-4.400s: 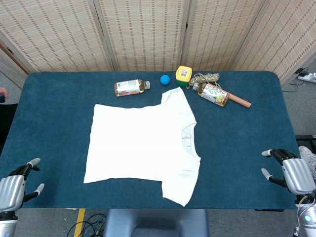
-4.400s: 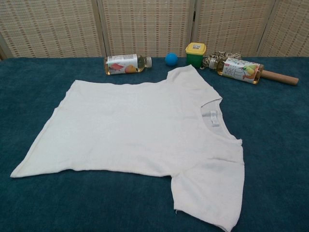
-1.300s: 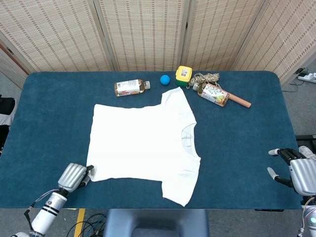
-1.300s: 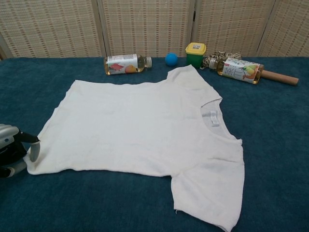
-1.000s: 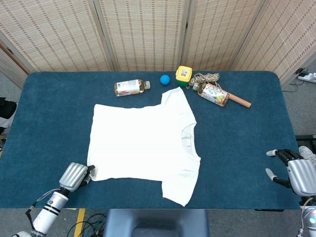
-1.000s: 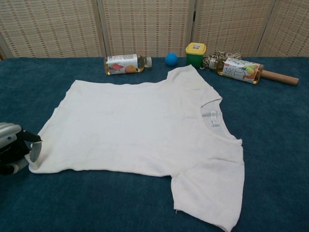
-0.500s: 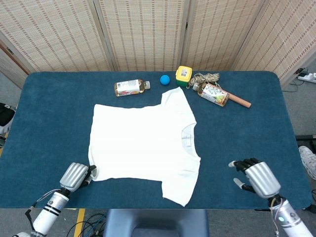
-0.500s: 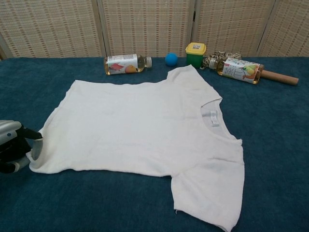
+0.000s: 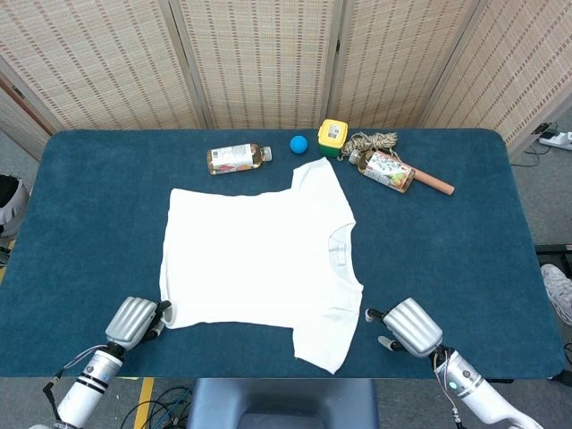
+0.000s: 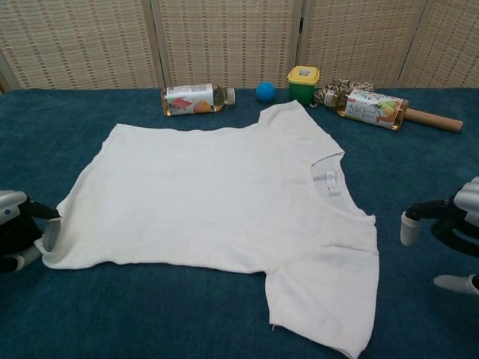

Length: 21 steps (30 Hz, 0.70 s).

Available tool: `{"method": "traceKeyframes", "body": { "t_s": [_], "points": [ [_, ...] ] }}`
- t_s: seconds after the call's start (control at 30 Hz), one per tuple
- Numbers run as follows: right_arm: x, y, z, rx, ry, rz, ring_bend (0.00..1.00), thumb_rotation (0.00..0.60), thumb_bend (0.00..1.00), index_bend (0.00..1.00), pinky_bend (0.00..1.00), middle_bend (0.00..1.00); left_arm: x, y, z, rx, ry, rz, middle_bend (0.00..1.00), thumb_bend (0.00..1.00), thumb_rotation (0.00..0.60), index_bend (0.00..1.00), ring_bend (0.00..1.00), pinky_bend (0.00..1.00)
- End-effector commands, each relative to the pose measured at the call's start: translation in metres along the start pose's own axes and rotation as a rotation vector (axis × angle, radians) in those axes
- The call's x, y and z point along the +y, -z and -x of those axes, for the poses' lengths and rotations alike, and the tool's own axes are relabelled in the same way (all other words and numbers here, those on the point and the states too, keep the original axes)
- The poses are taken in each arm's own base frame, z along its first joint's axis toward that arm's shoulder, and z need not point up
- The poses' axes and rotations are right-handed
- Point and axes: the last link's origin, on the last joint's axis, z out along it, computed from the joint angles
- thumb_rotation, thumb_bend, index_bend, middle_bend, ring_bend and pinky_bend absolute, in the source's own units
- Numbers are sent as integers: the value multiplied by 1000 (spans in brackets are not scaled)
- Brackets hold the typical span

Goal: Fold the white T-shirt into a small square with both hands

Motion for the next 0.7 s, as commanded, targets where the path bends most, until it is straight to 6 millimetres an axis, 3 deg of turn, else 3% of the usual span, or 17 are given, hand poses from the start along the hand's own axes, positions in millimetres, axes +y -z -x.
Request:
{"method": "traceKeyframes", "body": {
  "t_s": [0.03,0.7],
  "points": [
    [-3,-6,7,-14,4,-14,929,600,137,452,987,881,0,0,1,-1,2,-1,933,547,600,618,866,995],
    [-13,-36,28,-46,-8,-47,934,600,198,492,993,890,-4,0,2,2,20,-22,933,547,600,618,866,995]
  ]
}}
